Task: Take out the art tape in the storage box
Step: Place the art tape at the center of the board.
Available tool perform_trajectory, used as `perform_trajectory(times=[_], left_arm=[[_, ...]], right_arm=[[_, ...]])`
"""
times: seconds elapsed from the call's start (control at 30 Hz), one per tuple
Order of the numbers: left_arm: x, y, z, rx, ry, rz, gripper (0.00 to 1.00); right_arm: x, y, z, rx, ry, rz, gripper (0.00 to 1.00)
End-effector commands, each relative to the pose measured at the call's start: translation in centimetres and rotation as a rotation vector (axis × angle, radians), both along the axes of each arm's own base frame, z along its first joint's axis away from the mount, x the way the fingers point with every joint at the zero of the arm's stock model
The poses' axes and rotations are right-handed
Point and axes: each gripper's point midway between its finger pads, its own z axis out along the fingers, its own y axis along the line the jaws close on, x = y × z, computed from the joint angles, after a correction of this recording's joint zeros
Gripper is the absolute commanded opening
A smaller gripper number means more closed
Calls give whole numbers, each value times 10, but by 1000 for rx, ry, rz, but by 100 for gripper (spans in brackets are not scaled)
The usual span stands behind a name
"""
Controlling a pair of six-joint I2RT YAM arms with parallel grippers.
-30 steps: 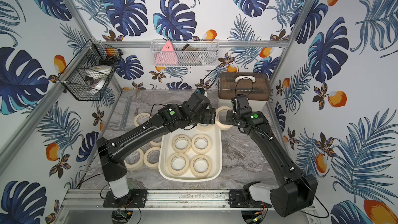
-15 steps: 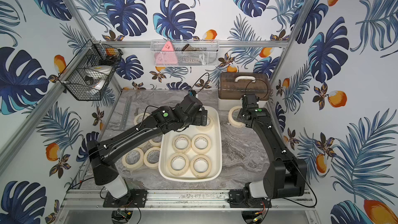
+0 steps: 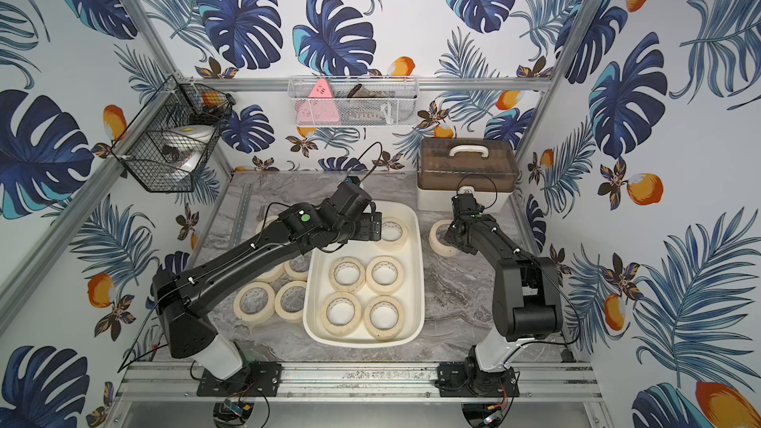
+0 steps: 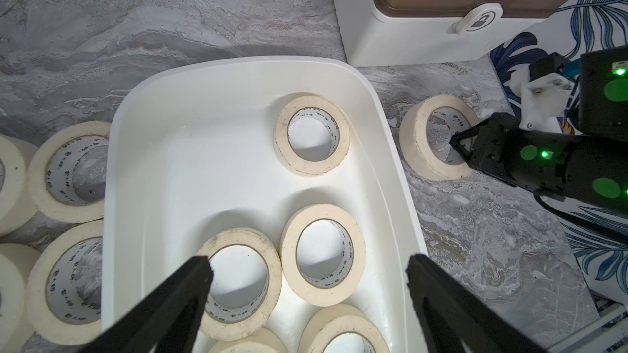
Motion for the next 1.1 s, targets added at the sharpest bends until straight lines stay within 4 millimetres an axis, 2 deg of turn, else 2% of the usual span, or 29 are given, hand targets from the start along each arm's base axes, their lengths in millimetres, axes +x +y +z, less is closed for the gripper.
perform_trajectory(times=[0.0,0.4,0.43,0.57,0.67,0.77,1.07], left_arm=[[3,-1,0,-39,7,5,97],[12,2,-19,-29,48,15,97],[12,3,-20,-26,50,16,97],[14,5,-25,-20,57,21,97],[14,8,-28,-14,63,26,97],[15,11,-33,-13,72,33,97],[17,13,-42,-14,92,42,97]], right_arm=[[16,4,-4,22,-45,-12,0],[26,5,-28,10,-12,-3,2],[36,7,-22,16,-33,-3,2],[41,9,-26,26,-26,-1,5],[45,12,-27,36,-29,5,10],[47,14,-29,42,-32,11,24],[45,19,-24,71,-31,25,35]])
